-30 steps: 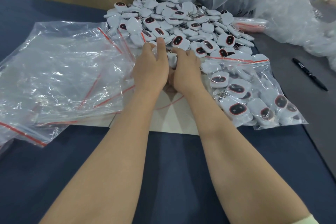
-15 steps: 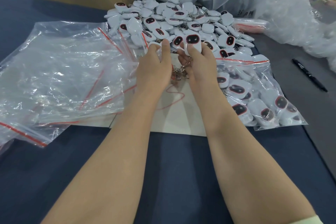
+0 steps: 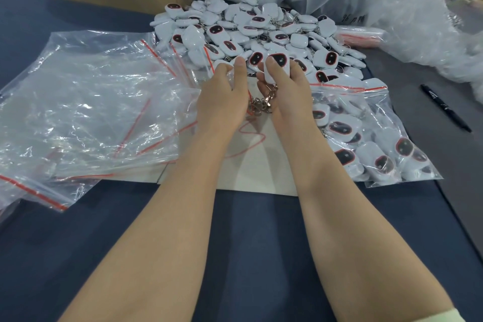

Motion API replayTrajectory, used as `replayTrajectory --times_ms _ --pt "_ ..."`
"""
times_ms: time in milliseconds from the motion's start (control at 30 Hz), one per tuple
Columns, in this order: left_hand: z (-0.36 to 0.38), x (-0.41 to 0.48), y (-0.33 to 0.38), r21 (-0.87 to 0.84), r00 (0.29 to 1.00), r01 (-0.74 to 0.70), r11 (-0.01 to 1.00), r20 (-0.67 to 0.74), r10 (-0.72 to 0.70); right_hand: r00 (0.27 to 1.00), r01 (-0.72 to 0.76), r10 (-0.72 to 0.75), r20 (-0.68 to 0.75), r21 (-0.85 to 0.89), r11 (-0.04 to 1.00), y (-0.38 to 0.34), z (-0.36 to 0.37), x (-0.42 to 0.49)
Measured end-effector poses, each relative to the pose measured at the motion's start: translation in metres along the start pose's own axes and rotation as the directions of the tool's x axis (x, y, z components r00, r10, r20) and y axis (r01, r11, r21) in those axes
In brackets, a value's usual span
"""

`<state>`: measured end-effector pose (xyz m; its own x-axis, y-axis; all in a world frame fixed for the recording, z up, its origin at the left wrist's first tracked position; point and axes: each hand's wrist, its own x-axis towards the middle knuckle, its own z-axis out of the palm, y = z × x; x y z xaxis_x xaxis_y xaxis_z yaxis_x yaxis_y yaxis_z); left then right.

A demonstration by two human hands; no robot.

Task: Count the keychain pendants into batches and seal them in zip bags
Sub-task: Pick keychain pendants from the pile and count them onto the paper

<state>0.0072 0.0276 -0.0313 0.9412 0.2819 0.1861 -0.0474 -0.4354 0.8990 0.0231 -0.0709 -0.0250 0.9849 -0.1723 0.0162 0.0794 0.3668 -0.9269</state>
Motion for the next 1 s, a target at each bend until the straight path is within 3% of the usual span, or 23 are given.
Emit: replayTrajectory --times_ms 367,600,1000 --pt "0.001 0.001 -0.001 0.004 1.0 -0.011 1.0 -0.008 0.011 1.0 0.028 -0.027 0.004 -0.046 0.999 0.004 0.0 0.004" --pt "0.002 0.0 -0.002 0.006 1.0 -0.013 1.0 0.002 0.013 1.0 0.002 -0.001 -0.004 0.019 1.0 0.004 0.0 0.005" --pt "0.003 0.001 -0.003 0.013 1.0 -0.013 1.0 -0.017 0.013 0.999 0.018 -0.016 0.033 -0.075 0.997 0.011 0.0 0.009"
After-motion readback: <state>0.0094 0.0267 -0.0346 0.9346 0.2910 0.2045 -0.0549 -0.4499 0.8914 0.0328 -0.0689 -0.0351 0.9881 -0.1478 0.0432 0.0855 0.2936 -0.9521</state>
